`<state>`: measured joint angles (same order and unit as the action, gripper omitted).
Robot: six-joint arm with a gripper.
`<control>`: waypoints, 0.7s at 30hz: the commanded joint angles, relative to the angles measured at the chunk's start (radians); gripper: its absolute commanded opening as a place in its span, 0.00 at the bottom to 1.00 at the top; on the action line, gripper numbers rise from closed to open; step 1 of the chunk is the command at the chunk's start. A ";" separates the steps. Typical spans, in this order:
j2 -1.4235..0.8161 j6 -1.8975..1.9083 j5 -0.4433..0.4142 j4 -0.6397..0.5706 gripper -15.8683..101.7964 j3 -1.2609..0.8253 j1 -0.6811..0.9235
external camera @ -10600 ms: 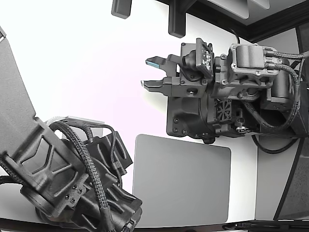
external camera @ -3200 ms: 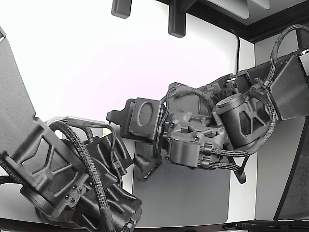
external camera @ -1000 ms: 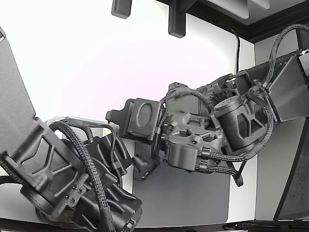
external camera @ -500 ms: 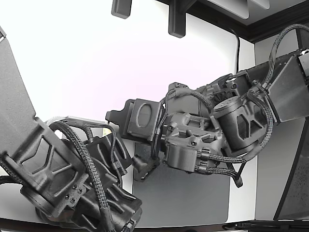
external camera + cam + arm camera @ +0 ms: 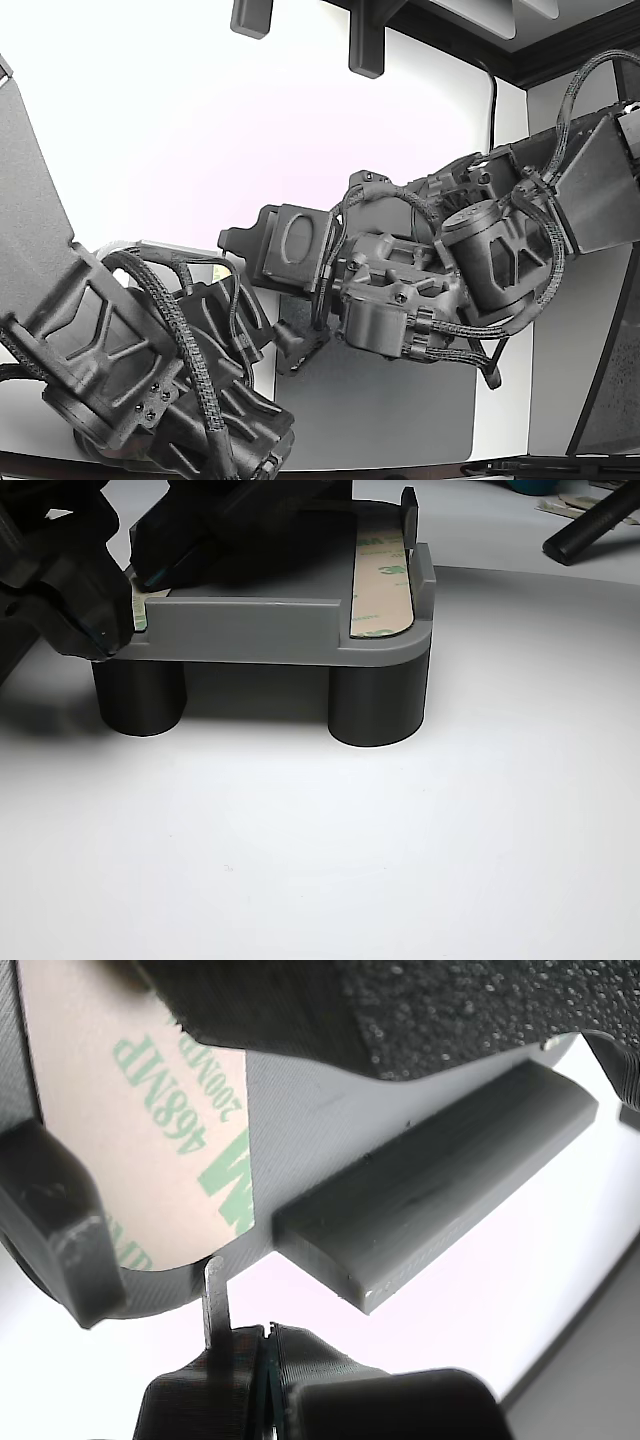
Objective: Peel off protective film from adhesive tape.
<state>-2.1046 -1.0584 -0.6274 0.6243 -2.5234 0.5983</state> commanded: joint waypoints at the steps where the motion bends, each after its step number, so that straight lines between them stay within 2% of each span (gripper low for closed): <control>1: -0.014 0.002 -0.005 -0.005 0.03 0.032 -0.006; 21: -0.011 0.006 -0.015 -0.008 0.03 0.034 0.002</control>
<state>-2.0985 -1.0508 -0.6351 0.6197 -2.5219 0.6059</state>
